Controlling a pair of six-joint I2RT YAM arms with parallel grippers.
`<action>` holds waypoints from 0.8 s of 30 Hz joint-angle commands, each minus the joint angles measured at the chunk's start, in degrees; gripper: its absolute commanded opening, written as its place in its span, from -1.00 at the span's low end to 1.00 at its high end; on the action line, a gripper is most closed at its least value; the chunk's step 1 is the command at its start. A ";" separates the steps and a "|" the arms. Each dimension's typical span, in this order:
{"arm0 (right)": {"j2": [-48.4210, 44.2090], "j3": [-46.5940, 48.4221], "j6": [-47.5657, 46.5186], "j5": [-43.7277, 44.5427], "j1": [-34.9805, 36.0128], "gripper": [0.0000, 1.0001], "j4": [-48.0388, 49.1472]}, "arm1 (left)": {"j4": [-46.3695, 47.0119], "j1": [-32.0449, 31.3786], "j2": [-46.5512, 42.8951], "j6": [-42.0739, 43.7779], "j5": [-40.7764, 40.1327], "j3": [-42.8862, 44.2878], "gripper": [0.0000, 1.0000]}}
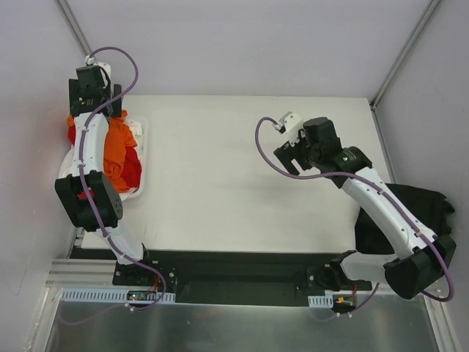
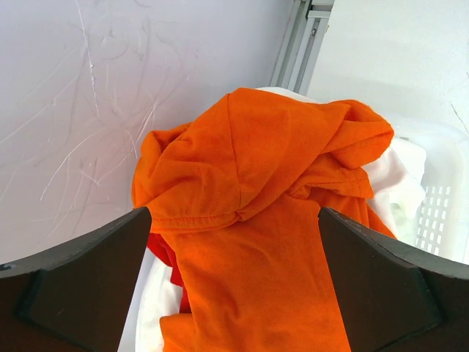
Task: Fold and stack the t-shirts
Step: Grab crumpled tshirt from bin with the left arm
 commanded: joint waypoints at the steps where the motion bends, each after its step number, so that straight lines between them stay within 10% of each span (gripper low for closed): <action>1: -0.25 1.27 1.09 -0.93 -0.04 0.93 -0.07 | 1.61 0.67 -0.98 0.66 -1.29 0.81 0.99; 24: 1.68 1.62 1.27 -3.22 0.04 0.93 -0.94 | 2.49 0.94 1.04 4.35 -5.68 2.83 0.77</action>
